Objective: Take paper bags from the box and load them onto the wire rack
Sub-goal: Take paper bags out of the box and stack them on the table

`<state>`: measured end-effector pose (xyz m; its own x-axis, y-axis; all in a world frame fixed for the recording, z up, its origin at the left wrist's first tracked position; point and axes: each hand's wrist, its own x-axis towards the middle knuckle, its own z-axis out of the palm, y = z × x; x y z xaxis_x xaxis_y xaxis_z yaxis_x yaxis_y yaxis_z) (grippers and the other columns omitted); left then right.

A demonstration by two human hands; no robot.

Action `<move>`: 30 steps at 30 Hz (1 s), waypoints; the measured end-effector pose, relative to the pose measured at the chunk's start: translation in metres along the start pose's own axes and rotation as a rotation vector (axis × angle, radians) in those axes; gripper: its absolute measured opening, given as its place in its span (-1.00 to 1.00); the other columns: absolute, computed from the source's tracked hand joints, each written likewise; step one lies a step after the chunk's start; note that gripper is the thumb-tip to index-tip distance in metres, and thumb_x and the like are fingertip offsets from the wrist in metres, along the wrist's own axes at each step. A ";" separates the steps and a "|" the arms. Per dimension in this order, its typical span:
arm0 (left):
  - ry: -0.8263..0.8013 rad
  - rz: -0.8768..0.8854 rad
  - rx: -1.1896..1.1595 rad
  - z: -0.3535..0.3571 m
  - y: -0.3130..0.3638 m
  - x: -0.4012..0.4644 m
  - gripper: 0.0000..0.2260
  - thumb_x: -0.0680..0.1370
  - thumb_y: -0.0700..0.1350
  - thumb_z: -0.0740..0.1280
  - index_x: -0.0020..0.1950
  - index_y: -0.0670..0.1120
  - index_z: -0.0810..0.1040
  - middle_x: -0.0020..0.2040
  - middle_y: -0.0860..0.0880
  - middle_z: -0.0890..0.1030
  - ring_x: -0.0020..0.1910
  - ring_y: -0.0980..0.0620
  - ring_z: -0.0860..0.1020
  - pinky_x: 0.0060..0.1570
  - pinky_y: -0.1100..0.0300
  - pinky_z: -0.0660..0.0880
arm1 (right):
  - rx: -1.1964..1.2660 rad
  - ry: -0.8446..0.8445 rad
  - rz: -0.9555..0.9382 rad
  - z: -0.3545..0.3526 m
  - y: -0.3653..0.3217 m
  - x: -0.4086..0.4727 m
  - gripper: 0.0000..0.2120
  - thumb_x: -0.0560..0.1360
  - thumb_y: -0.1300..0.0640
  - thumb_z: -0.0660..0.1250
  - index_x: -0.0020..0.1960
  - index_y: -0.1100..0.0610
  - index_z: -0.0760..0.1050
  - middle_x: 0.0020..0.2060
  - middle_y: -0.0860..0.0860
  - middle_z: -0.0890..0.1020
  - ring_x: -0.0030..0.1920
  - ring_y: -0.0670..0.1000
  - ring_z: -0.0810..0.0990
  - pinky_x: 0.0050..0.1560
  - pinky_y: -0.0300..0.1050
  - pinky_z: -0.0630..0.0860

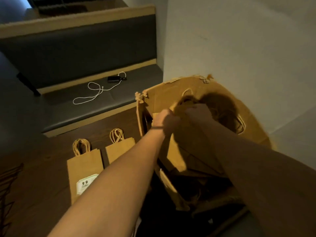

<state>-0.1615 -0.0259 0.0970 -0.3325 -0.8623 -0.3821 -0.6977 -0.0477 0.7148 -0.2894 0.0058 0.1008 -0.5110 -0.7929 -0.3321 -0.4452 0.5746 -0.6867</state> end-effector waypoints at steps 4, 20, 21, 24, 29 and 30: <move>-0.227 -0.270 0.399 0.038 -0.014 0.019 -0.45 0.59 0.04 0.28 0.50 -0.16 0.24 0.42 -0.20 0.36 0.40 -0.27 0.32 0.29 -0.05 0.33 | -0.110 -0.078 0.117 -0.018 0.062 0.006 -0.66 0.52 0.16 0.31 0.26 0.24 0.50 0.18 0.21 0.56 0.19 0.21 0.52 0.13 -0.02 0.45; -0.201 -0.389 -0.275 0.056 -0.043 0.043 -0.44 0.49 -0.16 0.49 0.44 -0.23 0.39 0.43 -0.14 0.45 0.37 -0.17 0.45 0.36 -0.04 0.42 | -0.423 -0.149 0.338 -0.016 0.104 0.026 0.12 0.28 -0.31 0.49 0.55 0.15 -0.03 0.49 0.23 0.20 0.47 0.31 0.17 0.43 0.26 0.12; -0.218 -0.385 -0.299 0.054 -0.042 0.045 -0.47 0.52 -0.18 0.45 0.45 -0.22 0.39 0.48 -0.13 0.39 0.41 -0.17 0.42 0.38 -0.05 0.40 | -0.388 -0.134 0.338 -0.016 0.104 0.027 0.09 0.29 -0.31 0.48 0.54 0.15 0.00 0.48 0.22 0.23 0.47 0.32 0.18 0.44 0.27 0.11; -0.218 -0.339 -0.361 0.044 -0.031 0.043 -0.48 0.57 -0.18 0.39 0.50 -0.12 0.33 0.49 -0.04 0.33 0.45 -0.23 0.35 0.24 -0.01 0.46 | -0.339 -0.089 0.348 -0.014 0.099 0.027 0.05 0.28 -0.39 0.43 0.53 0.12 0.07 0.47 0.23 0.22 0.46 0.32 0.18 0.44 0.28 0.11; -0.107 -0.125 -0.562 0.025 -0.031 0.042 -0.78 0.53 -0.26 0.41 0.04 0.05 0.55 -0.08 0.12 0.66 0.03 0.02 0.60 -0.41 0.29 0.46 | -0.067 0.035 0.292 -0.013 0.079 0.027 0.10 0.26 -0.52 0.30 0.55 0.08 0.01 0.47 0.20 0.19 0.46 0.29 0.17 0.43 0.33 0.11; -0.110 -0.083 -0.619 0.018 -0.029 0.041 -0.76 0.52 -0.31 0.40 0.03 0.03 0.54 -0.13 0.12 0.68 -0.01 0.07 0.62 -0.30 0.29 0.50 | -0.009 0.060 0.270 -0.014 0.073 0.027 0.11 0.24 -0.55 0.27 0.54 0.10 0.05 0.44 0.18 0.26 0.43 0.28 0.24 0.41 0.32 0.16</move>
<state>-0.1662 -0.0509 0.0498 -0.3797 -0.7878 -0.4850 -0.2381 -0.4234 0.8741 -0.3462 0.0287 0.0509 -0.6547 -0.5976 -0.4629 -0.2935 0.7653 -0.5729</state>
